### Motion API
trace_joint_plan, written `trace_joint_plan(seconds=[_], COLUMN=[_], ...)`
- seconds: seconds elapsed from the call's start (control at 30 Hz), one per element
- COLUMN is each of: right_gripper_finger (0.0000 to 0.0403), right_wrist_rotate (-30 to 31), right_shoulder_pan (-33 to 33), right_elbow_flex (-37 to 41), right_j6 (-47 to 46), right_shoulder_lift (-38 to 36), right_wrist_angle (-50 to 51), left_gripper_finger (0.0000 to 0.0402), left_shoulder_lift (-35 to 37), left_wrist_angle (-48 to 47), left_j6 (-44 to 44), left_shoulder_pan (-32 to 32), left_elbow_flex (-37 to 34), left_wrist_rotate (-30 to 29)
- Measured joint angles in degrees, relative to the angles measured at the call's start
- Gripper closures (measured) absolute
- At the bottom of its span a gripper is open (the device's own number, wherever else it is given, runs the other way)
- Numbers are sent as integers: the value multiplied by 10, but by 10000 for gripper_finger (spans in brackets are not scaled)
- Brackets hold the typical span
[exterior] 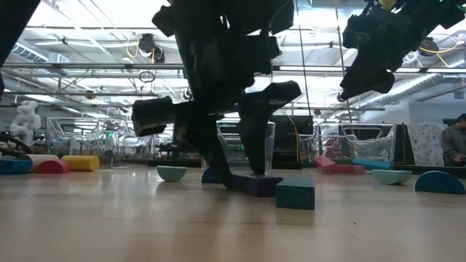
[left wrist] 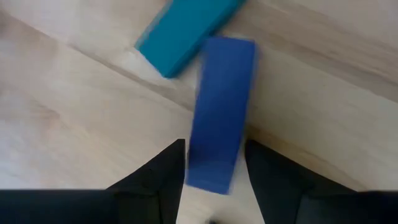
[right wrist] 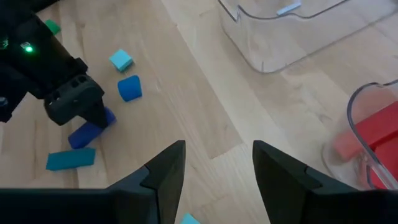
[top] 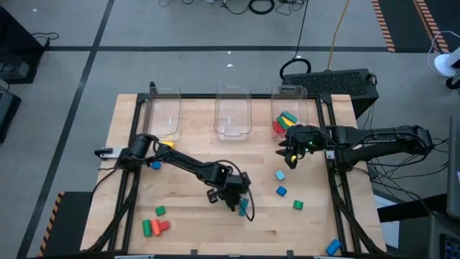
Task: Sort blocks by size
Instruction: Put the blue rectangular block into the right transparent bin
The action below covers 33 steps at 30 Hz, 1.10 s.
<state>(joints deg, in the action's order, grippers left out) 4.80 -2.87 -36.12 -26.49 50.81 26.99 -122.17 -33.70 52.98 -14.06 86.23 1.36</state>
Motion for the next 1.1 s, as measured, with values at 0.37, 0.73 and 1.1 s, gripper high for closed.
trace_joint_plan(seconds=[0.37,0.73,1.1], right_gripper_finger=[231,231,232], right_wrist_rotate=[30,87,161], right_shoulder_pan=[0,42,158], right_elbow_flex=[0,0,0], right_j6=[7,15,32], right_shoulder_lift=[0,0,18], right_wrist_angle=[-2,-32,-50], left_gripper_finger=[231,294,278], left_shoulder_lift=[3,3,25], left_wrist_angle=[-30,-30,1], left_j6=[-155,-334,-451], left_shoulder_pan=[-7,-2,21], left_elbow_flex=[-1,-2,-5], left_wrist_rotate=[-4,3,-66])
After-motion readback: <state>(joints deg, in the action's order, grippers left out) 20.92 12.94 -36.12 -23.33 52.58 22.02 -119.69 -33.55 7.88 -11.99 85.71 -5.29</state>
